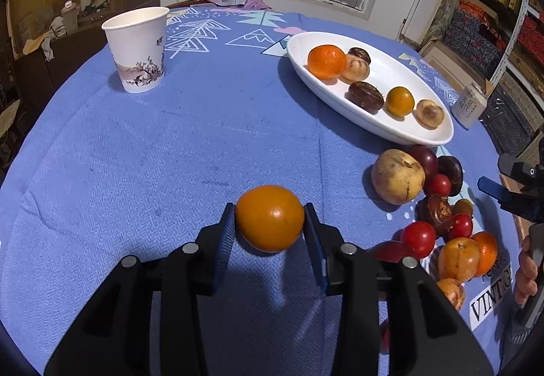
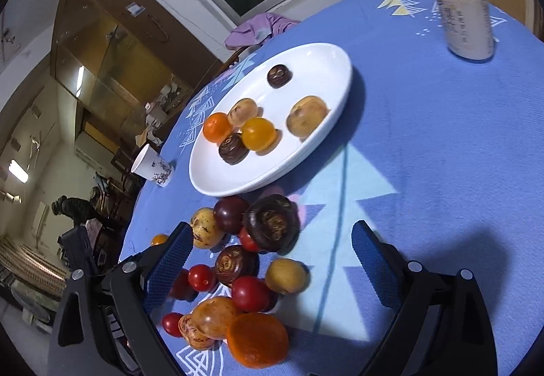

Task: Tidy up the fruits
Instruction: 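Grasp the orange fruit with the left gripper, then carry the orange with the left gripper while the right gripper grasps a dark brown fruit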

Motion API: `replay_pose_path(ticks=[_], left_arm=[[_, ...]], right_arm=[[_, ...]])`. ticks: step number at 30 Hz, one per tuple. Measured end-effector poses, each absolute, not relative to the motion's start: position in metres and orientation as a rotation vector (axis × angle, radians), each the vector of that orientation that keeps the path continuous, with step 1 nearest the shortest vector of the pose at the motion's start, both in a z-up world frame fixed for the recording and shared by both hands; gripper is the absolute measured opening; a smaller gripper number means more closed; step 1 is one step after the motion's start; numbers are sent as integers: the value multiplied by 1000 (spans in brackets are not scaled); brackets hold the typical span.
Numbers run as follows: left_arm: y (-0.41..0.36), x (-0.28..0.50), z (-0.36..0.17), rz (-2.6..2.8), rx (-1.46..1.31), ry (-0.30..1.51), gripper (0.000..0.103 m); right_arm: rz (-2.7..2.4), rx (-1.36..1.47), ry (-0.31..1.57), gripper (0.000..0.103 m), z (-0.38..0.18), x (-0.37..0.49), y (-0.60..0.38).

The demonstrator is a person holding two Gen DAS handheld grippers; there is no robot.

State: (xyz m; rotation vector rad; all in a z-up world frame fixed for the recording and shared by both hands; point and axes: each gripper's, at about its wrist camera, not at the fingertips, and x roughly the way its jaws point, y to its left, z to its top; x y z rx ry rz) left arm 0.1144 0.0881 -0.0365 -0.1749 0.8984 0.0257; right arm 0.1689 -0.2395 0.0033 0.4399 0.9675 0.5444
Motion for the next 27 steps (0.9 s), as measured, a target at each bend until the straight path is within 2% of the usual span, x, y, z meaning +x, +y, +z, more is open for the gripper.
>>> replay_pose_path(ticks=[5,12,16,20,22,25,27], left_arm=[[86,116,-39,37,-154,908,39],[84,117,-39,38,-141,909,39],[84,116,-39,35,-147,908,39],[84,116,-39,36,-144,909,39],[83,116,-39,37,-141,909,39],[82,116,-39,40,-132,910,41],[80,116,-40,40,-122,910,42]], right_arm=[[500,288,1008,95,-3,177,-209],[318,-8,965,95,0,180,-199],[234,14,925,95,7,182,-229],[360,238,944,95,7,183,-255],[440,286,965,84,5,182,-252],[438,186,960,71,4,179,-234],[434,143,966,65,1,181,-223]])
